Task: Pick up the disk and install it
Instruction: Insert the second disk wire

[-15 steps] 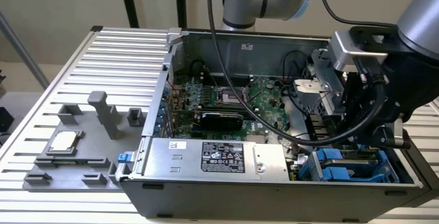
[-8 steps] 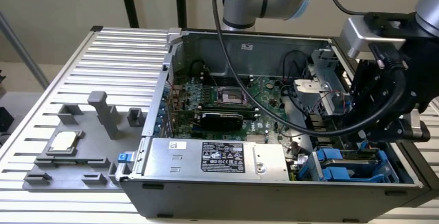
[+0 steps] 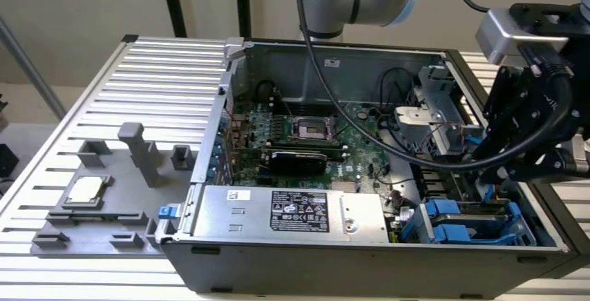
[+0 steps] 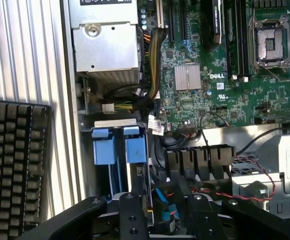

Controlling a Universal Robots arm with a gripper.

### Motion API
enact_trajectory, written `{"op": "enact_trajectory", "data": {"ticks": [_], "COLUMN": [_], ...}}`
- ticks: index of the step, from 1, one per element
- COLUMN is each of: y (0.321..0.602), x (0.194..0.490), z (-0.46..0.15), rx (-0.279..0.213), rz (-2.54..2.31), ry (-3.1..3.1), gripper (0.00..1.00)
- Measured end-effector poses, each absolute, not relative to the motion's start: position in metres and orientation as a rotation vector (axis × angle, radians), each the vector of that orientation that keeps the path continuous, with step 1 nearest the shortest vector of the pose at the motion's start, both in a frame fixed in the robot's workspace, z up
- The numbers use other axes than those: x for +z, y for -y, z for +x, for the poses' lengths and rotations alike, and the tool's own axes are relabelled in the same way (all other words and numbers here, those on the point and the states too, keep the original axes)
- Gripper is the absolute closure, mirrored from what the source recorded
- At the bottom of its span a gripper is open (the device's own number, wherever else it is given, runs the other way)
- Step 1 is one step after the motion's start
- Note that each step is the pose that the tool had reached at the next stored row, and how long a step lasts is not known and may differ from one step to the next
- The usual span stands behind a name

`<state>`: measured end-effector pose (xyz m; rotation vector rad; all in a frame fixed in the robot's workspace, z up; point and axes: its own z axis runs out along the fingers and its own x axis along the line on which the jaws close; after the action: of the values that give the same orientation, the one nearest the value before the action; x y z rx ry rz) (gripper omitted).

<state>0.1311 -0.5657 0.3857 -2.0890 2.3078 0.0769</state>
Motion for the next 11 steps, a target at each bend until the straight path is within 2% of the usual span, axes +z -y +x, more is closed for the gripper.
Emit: {"op": "enact_trajectory", "data": {"ticks": [11], "y": [0.5555], "x": [0.3807], "z": [0.1411], "rx": [0.048], "rz": [-2.095], "ry": [-2.326], "gripper": [0.61]}}
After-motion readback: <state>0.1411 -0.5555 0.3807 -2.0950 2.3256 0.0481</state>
